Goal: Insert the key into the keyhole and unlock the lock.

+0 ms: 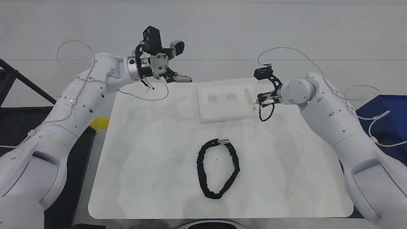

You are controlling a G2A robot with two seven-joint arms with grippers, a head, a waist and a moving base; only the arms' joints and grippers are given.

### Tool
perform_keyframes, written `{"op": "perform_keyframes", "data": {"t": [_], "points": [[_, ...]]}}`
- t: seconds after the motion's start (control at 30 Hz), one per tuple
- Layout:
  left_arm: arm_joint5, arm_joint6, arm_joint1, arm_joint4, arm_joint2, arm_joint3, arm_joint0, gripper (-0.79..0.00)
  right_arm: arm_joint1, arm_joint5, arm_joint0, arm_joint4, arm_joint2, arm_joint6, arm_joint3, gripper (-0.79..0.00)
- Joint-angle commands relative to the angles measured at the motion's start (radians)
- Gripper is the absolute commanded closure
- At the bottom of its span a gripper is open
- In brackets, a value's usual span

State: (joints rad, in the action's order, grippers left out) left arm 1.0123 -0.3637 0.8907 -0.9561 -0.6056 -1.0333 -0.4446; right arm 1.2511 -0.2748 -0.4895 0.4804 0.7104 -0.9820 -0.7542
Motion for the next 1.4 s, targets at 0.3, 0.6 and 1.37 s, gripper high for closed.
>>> {"op": "perform_keyframes", "data": {"t": [0.3,0.6,1.37], "points": [[0.000,0.000,0.000,0.000,0.000,0.000,0.000,-0.785,-0.105,-0.141,-0.107,-0.226,0.260,-0.129,-0.241,0.000],[0.000,0.000,0.000,0.000,0.000,0.000,0.000,-0.785,-0.166,-0.178,-0.228,-0.405,0.448,-0.190,-0.440,0.000],[0.000,0.000,0.000,0.000,0.000,0.000,0.000,-0.785,-0.199,-0.215,-0.299,-0.512,0.548,-0.220,-0.546,0.000]]}}
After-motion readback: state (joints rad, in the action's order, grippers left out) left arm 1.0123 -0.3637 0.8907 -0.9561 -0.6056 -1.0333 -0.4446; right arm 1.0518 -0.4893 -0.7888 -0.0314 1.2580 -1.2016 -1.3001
